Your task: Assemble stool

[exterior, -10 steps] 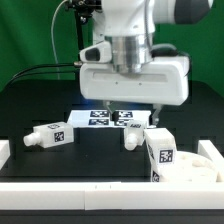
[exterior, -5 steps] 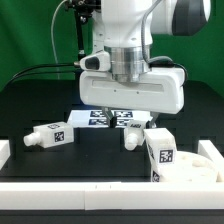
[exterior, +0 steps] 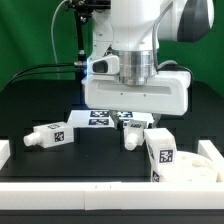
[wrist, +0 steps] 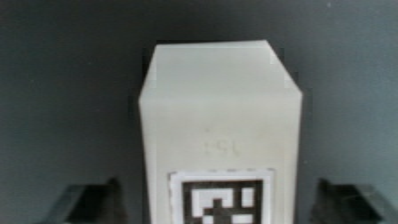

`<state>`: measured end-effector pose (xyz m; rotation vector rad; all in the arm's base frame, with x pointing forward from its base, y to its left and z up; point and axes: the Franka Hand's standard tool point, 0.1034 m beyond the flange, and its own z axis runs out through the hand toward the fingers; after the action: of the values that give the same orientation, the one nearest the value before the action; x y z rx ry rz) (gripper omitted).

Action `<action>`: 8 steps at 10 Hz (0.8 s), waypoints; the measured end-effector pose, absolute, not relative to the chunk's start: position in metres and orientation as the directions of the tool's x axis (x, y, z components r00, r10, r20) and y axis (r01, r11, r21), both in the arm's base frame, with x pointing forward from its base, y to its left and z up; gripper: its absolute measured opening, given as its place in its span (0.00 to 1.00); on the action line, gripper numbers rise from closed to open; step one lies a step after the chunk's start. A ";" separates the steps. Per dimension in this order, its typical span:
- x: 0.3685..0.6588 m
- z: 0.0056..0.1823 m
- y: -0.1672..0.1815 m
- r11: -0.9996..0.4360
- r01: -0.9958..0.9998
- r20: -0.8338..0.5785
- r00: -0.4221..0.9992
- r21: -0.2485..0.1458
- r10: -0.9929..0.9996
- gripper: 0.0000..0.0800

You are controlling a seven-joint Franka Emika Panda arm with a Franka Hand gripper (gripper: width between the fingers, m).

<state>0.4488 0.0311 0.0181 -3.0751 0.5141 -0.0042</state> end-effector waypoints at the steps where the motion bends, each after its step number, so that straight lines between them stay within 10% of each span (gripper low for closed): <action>1: 0.449 0.018 0.031 -0.946 -0.322 -0.001 0.947 -0.024 -0.322 0.44; 8: 0.452 0.032 0.050 -0.949 0.313 0.036 0.949 0.026 0.314 0.41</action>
Offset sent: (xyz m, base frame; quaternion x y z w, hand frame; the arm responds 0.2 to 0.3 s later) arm 0.0021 0.0490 0.0115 -0.0174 0.0100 -0.2285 0.9733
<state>0.4520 0.0500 0.0322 -3.1203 -0.5025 -0.0626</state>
